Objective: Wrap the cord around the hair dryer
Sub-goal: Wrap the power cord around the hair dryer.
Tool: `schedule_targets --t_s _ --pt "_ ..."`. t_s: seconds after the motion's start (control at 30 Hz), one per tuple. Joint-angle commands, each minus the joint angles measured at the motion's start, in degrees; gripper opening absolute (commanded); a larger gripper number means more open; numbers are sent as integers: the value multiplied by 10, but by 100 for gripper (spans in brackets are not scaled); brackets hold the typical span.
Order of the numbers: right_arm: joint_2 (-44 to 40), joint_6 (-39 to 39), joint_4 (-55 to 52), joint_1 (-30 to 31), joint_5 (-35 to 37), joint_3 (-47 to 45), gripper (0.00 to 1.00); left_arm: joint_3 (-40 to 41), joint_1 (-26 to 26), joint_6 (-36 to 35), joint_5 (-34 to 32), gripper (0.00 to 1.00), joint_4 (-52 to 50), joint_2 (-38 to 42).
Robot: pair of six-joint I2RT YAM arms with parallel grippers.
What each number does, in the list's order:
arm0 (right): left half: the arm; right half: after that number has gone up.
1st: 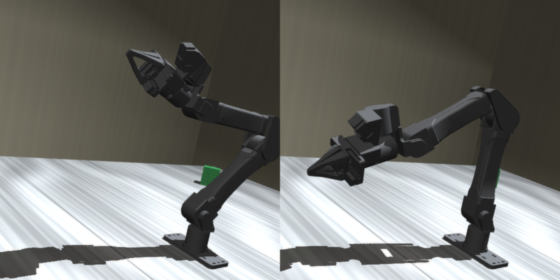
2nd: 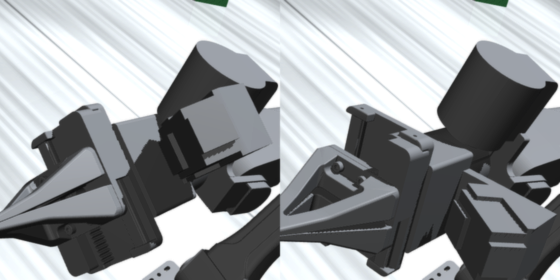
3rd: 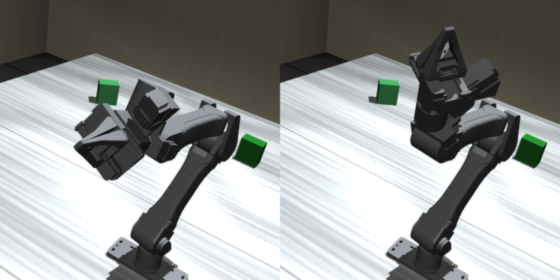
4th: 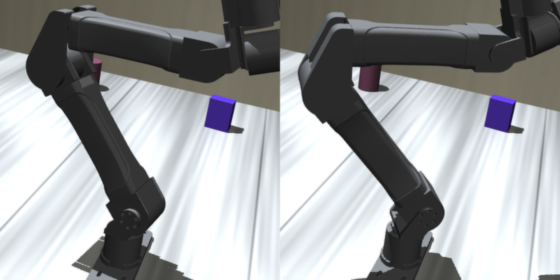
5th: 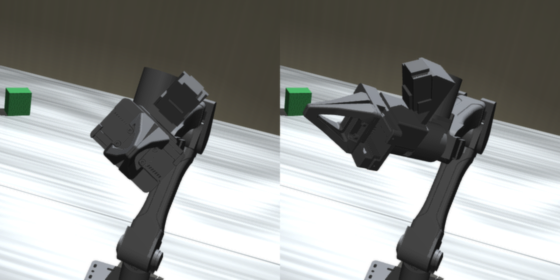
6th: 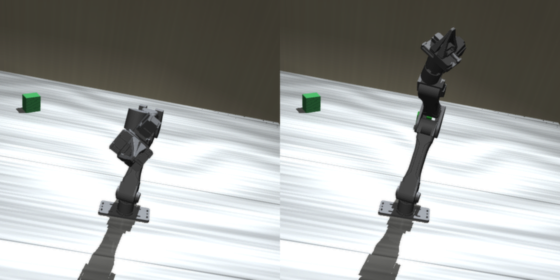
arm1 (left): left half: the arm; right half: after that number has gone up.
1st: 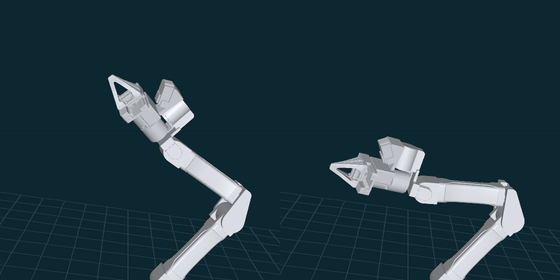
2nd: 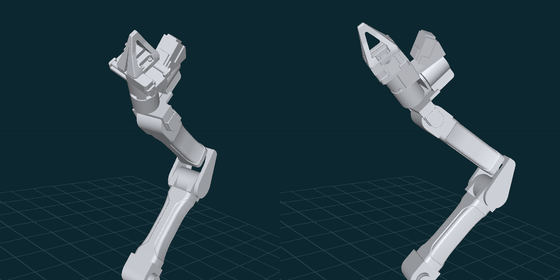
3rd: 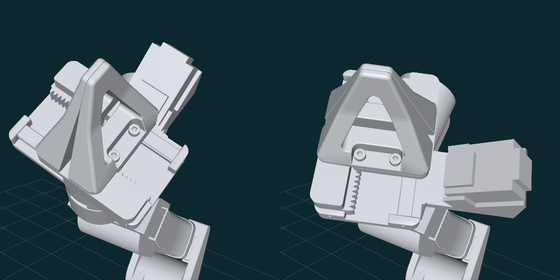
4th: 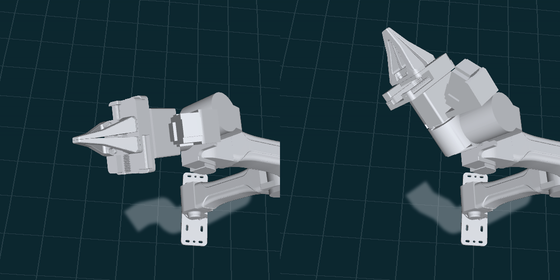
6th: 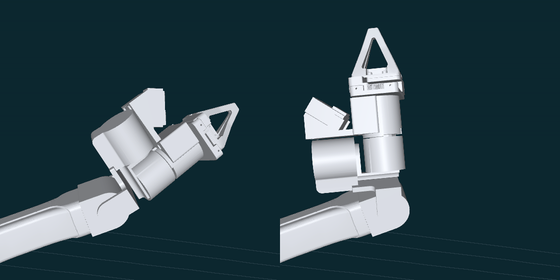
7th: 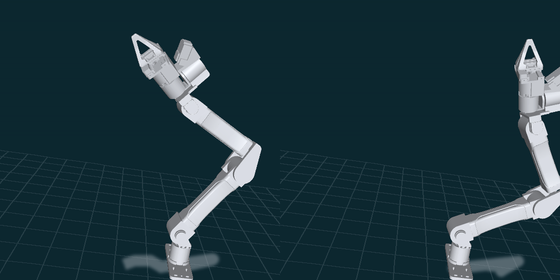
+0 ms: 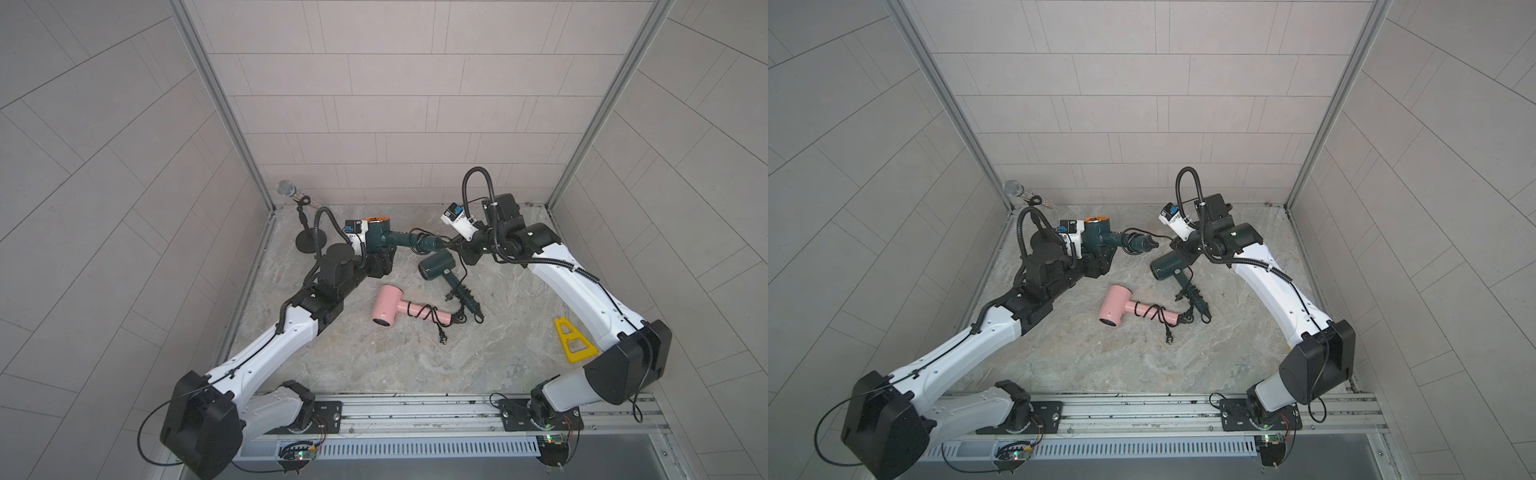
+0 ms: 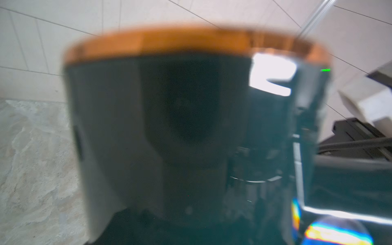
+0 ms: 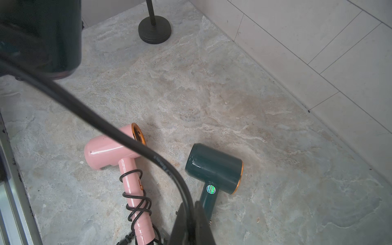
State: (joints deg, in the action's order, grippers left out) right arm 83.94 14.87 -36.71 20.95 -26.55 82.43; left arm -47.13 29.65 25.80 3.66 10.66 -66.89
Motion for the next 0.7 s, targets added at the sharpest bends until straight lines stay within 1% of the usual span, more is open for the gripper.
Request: schedule_targets --t_s 0.0,0.13,0.23,0.37,0.53,0.67 --pt "-22 -46 79 1 -41 -38 0 -46 0 73 -105 0 -7 -15" --pt "-28 -55 93 16 -45 -70 0 -75 -1 132 -142 0 -41 -49" --pt "-31 -59 99 28 -43 -87 0 -84 -1 154 -151 0 -31 -74" --pt "-29 -60 101 40 -41 -101 0 -93 -1 181 -142 0 -21 -93" --pt "-15 -65 99 56 -42 -107 0 -83 -7 225 -145 0 -11 -92" --pt "2 -68 98 81 -31 -123 0 -81 -26 277 -108 0 10 -101"
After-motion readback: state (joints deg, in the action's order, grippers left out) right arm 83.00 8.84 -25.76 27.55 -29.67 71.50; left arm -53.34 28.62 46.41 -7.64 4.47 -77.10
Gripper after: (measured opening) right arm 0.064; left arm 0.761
